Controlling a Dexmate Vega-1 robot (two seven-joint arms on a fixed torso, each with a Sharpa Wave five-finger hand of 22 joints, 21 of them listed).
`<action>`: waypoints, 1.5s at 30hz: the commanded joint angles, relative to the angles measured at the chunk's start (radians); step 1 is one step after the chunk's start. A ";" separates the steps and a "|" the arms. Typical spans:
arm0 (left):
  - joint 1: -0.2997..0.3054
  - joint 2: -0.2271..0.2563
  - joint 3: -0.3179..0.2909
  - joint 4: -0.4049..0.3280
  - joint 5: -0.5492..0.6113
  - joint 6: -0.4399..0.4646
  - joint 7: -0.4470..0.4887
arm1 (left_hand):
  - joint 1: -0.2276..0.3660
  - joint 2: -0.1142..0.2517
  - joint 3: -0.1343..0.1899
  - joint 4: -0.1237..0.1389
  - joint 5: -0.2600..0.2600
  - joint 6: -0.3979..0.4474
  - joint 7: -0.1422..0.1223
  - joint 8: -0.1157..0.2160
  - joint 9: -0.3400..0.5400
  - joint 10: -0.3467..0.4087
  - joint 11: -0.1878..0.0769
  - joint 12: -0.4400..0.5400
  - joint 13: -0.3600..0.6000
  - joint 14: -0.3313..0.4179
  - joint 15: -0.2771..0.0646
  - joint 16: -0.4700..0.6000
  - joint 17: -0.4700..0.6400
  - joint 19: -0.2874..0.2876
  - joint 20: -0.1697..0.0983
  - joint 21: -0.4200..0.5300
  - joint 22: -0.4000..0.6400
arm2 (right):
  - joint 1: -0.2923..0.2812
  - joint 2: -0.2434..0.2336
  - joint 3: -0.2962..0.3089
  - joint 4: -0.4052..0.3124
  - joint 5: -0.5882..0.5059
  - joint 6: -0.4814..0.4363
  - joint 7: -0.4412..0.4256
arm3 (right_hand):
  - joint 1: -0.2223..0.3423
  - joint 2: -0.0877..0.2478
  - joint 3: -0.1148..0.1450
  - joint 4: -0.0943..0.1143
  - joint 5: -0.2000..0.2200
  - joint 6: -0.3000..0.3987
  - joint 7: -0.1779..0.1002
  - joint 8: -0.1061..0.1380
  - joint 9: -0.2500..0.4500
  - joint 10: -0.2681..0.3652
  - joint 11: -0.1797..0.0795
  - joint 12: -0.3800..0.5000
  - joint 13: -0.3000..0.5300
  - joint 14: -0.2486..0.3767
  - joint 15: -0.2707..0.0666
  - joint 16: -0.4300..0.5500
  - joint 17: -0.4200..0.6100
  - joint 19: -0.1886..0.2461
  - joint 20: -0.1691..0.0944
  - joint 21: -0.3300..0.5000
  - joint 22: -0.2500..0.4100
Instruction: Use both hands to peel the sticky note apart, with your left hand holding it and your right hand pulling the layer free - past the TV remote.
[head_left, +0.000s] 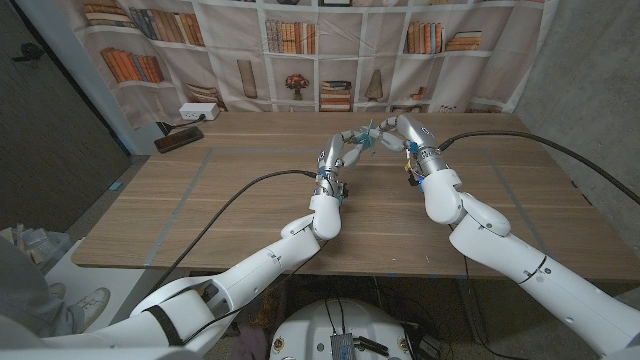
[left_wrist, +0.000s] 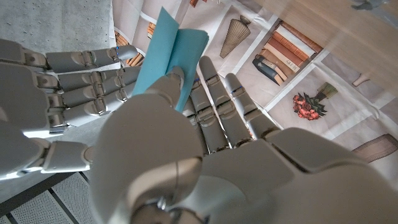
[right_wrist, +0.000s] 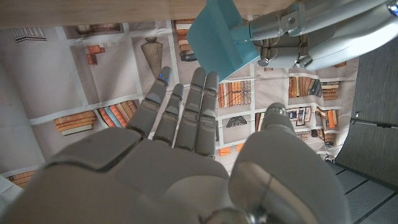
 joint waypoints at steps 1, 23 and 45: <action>-0.014 0.011 0.027 0.010 0.053 0.012 0.026 | 0.032 0.025 -0.002 -0.003 0.007 0.004 -0.011 0.001 0.004 0.049 -0.041 -0.003 0.001 -0.004 -0.113 -0.001 0.002 -0.004 -0.046 0.006 0.001 | 0.021 -0.020 -0.018 -0.043 0.011 -0.089 0.068 | 0.032 -0.002 0.010 -0.020 0.012 0.022 0.002 0.000 0.001 -0.002 0.013 -0.005 0.000 0.000 0.012 -0.001 0.001 0.010 0.008 0.000 0.004; -0.016 0.021 0.042 0.011 0.095 0.016 0.073 | 0.034 0.029 -0.002 0.002 0.009 -0.010 0.009 -0.019 0.002 0.038 -0.055 -0.014 0.004 -0.018 -0.110 -0.013 0.001 -0.025 -0.051 0.015 -0.002 | 0.049 -0.040 -0.056 -0.108 0.001 -0.218 0.103 | 0.129 -0.024 0.040 -0.052 0.031 0.029 0.013 -0.031 0.001 -0.013 0.031 -0.028 -0.001 0.043 0.024 0.009 -0.001 0.054 0.015 0.004 0.003; -0.022 0.041 0.071 0.006 0.164 0.047 0.115 | 0.029 0.039 0.012 0.019 0.013 -0.028 0.007 -0.040 0.003 0.007 -0.050 -0.030 0.006 -0.059 -0.112 -0.050 -0.013 -0.094 -0.051 0.011 -0.002 | 0.085 -0.048 -0.053 -0.126 0.096 -0.288 0.149 | 0.144 0.030 0.073 -0.035 0.042 0.060 0.010 -0.041 0.006 0.016 0.022 -0.032 0.000 0.140 0.009 0.025 0.002 0.095 0.012 0.008 0.003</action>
